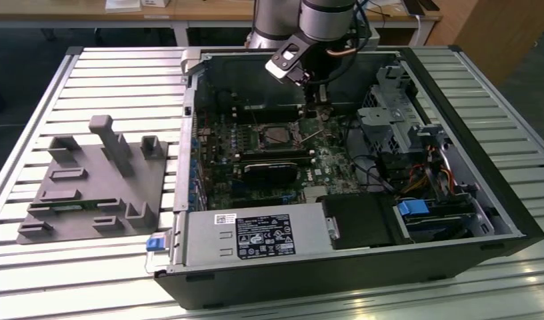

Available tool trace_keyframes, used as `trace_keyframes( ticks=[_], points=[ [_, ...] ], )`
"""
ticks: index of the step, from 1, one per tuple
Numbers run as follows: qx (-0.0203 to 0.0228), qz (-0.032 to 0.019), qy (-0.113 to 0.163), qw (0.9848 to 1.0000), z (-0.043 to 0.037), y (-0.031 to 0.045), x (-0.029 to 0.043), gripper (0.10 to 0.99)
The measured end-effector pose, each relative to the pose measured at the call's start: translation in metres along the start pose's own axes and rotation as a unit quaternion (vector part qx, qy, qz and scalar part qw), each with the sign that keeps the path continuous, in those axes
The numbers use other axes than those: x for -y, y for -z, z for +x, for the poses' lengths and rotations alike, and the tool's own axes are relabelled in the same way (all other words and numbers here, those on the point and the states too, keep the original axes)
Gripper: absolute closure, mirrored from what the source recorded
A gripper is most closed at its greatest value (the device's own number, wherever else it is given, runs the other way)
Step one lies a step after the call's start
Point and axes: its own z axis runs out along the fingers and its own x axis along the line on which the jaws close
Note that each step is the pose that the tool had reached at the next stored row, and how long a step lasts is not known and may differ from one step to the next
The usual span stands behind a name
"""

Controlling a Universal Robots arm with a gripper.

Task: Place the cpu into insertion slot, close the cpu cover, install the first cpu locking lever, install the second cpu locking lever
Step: 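Close the cpu cover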

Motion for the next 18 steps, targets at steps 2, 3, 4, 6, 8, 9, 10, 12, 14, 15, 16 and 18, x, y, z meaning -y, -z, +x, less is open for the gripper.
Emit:
trace_keyframes(
  ticks=[2,3,4,6,8,9,10,12,14,15,16,18],
  points=[
    [0.0,0.0,0.0,1.0,0.0,-0.0001,-0.0021,0.98],
    [0.0,0.0,0.0,1.0,0.0,-0.0001,-0.003,0.98],
    [0.0,0.0,0.0,1.0,0.0,-0.0002,-0.0041,0.98],
    [0.0,0.0001,0.0,1.0,0.0,-0.0003,-0.0062,0.98],
    [0.0,0.0001,0.0,1.0,0.0,-0.0003,-0.008,0.98],
    [0.0,0.0001,0.0,1.0,0.0,-0.0004,-0.0089,0.98],
    [0.0,0.0001,0.0,1.0,-0.0001,-0.0004,-0.0097,0.98],
    [0.0,0.0001,0.0,1.0,-0.0001,-0.0005,-0.0112,0.98],
    [0.0,0.0001,0.0,1.0,-0.0001,-0.0005,-0.0129,0.98],
    [0.0,0.0001,0.0,1.0,-0.0001,-0.0006,-0.0137,0.98],
    [0.0,0.0001,0.0,1.0,-0.0001,-0.0006,-0.0145,0.98],
    [0.0,0.0001,0.0,1.0,-0.0001,-0.0006,-0.0161,0.98]
  ],
)
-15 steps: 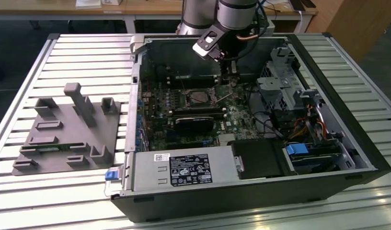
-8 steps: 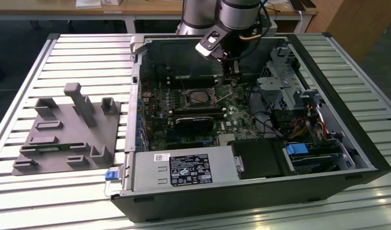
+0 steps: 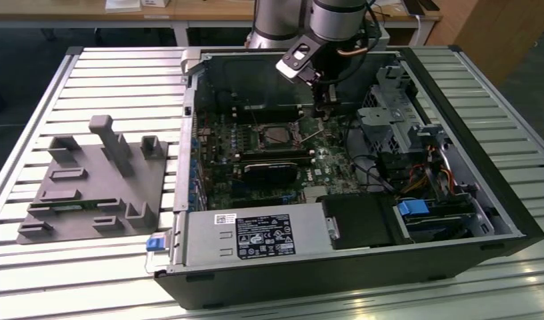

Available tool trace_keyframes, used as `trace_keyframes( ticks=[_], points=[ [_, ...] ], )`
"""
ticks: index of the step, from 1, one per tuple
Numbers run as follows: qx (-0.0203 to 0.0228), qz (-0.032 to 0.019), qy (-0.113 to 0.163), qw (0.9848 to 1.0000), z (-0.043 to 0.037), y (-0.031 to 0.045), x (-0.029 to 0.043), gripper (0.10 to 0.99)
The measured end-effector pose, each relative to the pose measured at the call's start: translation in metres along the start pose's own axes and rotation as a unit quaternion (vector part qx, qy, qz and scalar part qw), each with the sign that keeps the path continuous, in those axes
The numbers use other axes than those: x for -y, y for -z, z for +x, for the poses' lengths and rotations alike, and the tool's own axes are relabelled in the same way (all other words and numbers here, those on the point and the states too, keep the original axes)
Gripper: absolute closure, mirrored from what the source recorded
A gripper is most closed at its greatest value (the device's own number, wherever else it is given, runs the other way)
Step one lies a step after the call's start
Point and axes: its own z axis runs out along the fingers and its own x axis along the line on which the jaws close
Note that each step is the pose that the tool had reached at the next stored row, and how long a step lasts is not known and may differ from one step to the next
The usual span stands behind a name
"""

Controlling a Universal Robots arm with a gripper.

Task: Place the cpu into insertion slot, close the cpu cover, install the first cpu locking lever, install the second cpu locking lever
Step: 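Close the cpu cover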

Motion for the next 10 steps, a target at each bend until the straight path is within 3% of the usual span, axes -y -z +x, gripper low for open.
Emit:
trace_keyframes(
  ticks=[10],
  points=[
    [0.0007,0.0003,0.0,1.0,-0.0001,-0.0004,-0.0088,0.98]
  ],
)
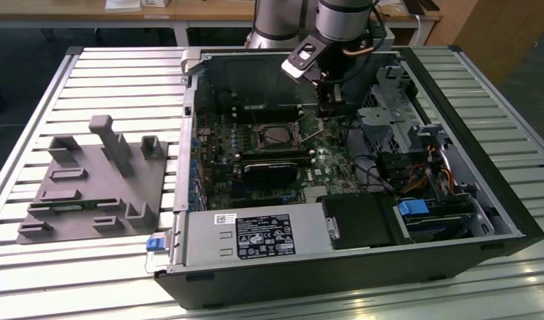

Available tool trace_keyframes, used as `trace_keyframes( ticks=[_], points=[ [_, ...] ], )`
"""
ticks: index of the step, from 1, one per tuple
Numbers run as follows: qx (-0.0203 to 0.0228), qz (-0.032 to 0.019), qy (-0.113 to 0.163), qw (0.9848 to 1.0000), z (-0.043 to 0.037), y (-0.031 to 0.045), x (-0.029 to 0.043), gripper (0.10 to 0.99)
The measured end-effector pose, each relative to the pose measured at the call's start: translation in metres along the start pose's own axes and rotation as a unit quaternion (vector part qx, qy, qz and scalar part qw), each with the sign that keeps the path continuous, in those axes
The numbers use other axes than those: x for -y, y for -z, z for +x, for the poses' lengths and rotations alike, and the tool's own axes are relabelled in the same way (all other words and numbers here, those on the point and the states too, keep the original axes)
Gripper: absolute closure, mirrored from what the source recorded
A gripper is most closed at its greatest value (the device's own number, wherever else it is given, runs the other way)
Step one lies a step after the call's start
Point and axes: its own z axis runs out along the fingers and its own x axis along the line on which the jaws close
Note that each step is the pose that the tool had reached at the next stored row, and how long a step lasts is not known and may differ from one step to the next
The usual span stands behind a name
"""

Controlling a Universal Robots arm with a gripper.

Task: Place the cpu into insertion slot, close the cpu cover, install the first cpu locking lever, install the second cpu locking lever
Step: 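Close the cpu cover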

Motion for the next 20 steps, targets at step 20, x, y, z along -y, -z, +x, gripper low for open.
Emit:
trace_keyframes(
  ticks=[20],
  points=[
    [0.002,0.0015,-0.006,1.0,0.0001,-0.0025,-0.0151,0.98]
  ],
)
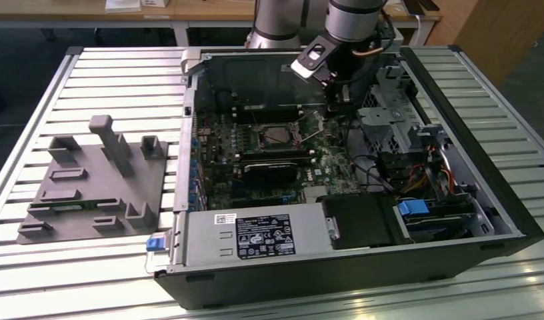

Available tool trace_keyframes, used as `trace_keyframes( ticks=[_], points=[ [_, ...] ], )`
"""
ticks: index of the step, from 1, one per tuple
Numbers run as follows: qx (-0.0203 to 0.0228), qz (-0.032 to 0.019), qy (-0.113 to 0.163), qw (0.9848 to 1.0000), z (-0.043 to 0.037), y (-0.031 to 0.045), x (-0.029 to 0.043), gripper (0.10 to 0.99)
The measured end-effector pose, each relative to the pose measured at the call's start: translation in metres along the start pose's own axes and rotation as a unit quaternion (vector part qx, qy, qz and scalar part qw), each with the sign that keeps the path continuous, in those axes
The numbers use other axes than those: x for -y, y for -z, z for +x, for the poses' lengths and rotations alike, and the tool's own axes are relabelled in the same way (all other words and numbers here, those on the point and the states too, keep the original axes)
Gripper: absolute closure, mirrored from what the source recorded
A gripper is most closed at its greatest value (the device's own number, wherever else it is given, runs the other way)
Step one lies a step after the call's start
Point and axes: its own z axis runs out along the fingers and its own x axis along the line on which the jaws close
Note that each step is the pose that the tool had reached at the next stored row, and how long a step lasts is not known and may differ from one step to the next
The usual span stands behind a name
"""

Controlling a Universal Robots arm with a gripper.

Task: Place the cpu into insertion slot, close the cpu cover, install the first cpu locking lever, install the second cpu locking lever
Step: 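Close the cpu cover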

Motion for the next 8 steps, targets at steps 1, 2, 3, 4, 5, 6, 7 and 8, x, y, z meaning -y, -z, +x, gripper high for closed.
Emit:
trace_keyframes(
  ticks=[1,2,3,4,5,6,7,8],
  points=[
    [0.0,0.0001,0.0,1.0,0.0,-0.0003,-0.0007,0.98],
    [0.0,0.0003,0.0,1.0,0.0001,-0.0006,-0.0014,0.98],
    [-0.0001,0.0005,0.0,1.0,0.0001,-0.001,-0.002,0.98],
    [-0.0001,0.0008,0.0,1.0,0.0002,-0.0016,-0.0026,0.98],
    [0.0,0.0011,0.0,1.0,0.0003,-0.002,-0.003,0.98],
    [-0.0001,0.0014,0.0,1.0,0.0004,-0.0027,-0.0034,0.98],
    [0.0,0.0017,0.0,1.0,0.0005,-0.0035,-0.0035,0.98],
    [0.0,0.002,0.0,1.0,0.0007,-0.0043,-0.0037,0.98]
  ],
)
